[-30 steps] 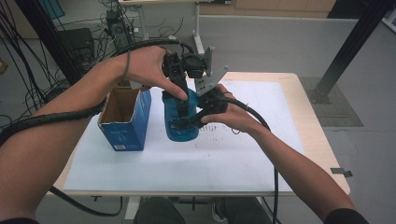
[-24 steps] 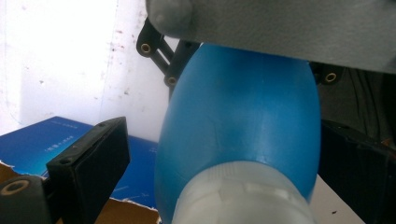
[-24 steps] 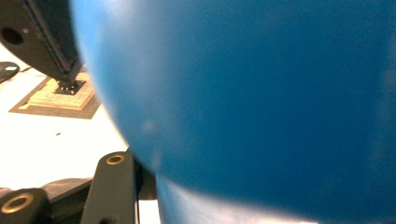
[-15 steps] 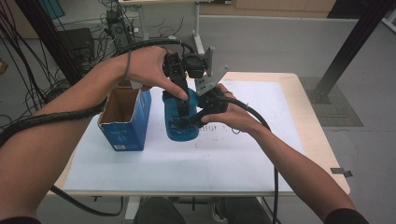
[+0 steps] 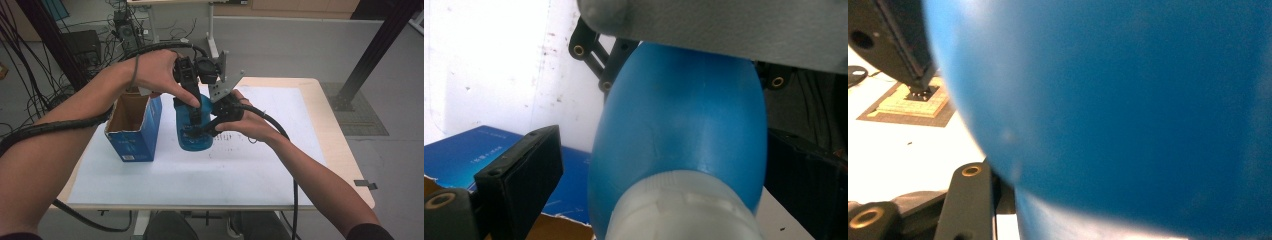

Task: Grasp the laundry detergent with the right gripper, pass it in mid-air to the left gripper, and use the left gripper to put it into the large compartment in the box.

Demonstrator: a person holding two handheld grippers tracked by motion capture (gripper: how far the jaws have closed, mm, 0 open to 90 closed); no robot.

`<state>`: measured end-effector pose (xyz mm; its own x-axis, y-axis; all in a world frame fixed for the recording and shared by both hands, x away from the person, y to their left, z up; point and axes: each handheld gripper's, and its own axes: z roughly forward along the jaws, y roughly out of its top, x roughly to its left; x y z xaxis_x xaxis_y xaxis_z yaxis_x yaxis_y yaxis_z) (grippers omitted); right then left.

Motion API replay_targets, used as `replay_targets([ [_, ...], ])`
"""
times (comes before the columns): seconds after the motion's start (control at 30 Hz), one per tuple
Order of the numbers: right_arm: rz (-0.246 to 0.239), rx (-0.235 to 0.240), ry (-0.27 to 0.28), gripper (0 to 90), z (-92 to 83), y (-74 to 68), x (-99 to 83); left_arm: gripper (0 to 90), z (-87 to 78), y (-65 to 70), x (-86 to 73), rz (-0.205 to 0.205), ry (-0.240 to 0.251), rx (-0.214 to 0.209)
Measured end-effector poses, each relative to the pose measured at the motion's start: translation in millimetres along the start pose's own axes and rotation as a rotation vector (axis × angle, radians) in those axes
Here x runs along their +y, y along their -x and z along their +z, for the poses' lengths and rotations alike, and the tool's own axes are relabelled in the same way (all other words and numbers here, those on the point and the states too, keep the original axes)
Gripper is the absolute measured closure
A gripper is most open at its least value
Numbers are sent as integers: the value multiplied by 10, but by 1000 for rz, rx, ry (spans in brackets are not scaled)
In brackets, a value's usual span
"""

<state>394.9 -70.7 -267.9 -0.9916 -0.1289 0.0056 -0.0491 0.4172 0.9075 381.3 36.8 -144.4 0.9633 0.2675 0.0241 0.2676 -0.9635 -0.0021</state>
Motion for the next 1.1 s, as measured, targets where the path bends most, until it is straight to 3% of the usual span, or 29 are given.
replay_targets([
  [1.1,-14,2,2,448,1,-7,11,86,0,-2,-9,4,-7,25],
])
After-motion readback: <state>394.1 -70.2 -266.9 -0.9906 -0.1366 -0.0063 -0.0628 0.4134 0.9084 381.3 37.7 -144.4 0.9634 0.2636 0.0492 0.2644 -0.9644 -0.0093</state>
